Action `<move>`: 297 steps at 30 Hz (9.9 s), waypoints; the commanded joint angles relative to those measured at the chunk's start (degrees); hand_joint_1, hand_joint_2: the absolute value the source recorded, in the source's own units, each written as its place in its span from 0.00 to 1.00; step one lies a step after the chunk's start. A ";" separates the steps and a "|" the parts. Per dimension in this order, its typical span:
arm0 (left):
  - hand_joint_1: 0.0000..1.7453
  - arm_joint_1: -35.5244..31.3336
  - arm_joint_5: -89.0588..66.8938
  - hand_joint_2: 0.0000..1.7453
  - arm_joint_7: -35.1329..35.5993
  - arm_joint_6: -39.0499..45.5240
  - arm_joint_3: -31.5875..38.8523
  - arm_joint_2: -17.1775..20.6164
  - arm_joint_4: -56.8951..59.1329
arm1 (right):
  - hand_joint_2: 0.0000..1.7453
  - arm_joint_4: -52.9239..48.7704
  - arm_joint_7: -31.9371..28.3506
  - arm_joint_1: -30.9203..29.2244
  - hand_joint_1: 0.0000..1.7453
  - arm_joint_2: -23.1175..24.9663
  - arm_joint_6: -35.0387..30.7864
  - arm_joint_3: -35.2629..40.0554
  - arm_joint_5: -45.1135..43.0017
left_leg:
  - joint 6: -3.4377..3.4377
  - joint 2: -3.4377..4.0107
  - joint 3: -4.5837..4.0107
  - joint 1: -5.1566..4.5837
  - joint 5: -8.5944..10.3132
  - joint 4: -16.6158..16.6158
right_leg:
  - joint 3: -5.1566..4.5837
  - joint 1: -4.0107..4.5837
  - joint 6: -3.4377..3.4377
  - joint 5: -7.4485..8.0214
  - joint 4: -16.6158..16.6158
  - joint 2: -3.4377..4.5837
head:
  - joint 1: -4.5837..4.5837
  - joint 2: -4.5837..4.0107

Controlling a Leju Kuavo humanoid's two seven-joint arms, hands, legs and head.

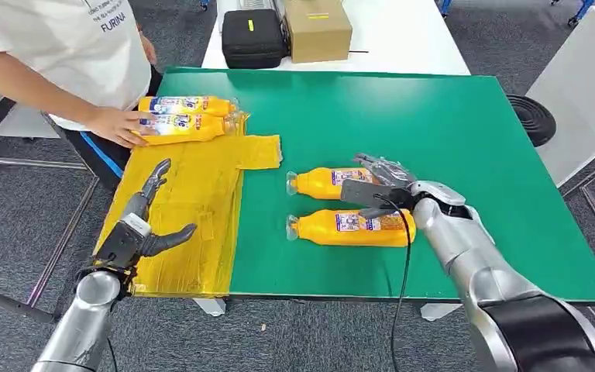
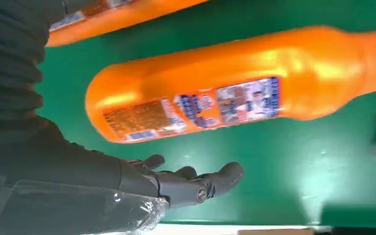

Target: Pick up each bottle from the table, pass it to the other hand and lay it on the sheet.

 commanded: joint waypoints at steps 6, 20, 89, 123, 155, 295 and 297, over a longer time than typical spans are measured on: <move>0.00 3.23 -0.08 1.00 0.70 0.96 3.77 0.04 -1.92 | 1.00 -18.31 0.89 0.81 0.00 -1.47 -0.18 6.51 -7.21 | -0.04 0.17 0.20 0.02 -0.13 0.02 | 0.15 0.05 -0.16 -0.09 0.01 0.09 | 0.00 0.00; 0.00 4.80 -1.46 1.00 2.30 1.25 6.13 -1.50 -3.36 | 1.00 -25.92 5.89 13.29 0.00 -2.77 -0.98 8.33 -8.41 | -0.02 -0.01 0.20 0.07 -0.08 -0.04 | 0.17 0.08 -0.14 -0.09 -0.10 -0.08 | 0.00 0.00; 0.00 9.81 -0.08 1.00 2.74 -0.74 7.74 -0.87 -4.83 | 1.00 -14.48 8.34 16.84 0.00 -5.12 -1.90 11.03 -6.79 | -0.02 -0.06 0.15 0.04 -0.07 -0.06 | 0.11 0.05 -0.13 -0.10 -0.10 -0.13 | 0.00 0.00; 0.00 9.35 1.73 1.00 3.28 -1.38 7.20 -1.04 -4.13 | 1.00 -20.10 1.60 17.50 1.00 -3.27 -2.01 8.41 -11.87 | -0.02 0.09 0.28 0.03 -0.07 -0.04 | 0.18 0.04 -0.12 -0.06 -0.08 0.03 | 0.02 0.00; 0.00 -5.68 32.69 1.00 7.81 -25.49 -9.00 -5.76 8.20 | 1.00 -18.45 -15.96 20.24 1.00 15.26 -16.02 -4.16 -25.18 | -0.05 -0.12 0.17 0.09 -0.07 -0.04 | 0.13 0.10 -0.21 -0.12 -0.08 -0.21 | -0.02 0.00; 1.00 -22.35 -24.35 1.00 5.50 28.20 -9.18 1.53 17.38 | 0.00 -30.44 -12.71 29.33 0.00 11.22 -10.40 0.36 -17.15 | -0.08 0.03 0.06 0.10 -0.13 0.01 | -0.01 0.11 -0.24 -0.15 0.01 -0.08 | 0.00 0.00; 1.00 -26.34 -32.21 1.00 8.72 23.78 -14.20 3.92 20.34 | 0.00 -32.18 -12.52 30.45 0.00 10.79 -9.92 -1.32 -17.20 | -0.06 0.03 0.03 0.11 -0.13 0.04 | -0.03 0.14 -0.21 -0.14 -0.01 -0.07 | -0.02 0.00</move>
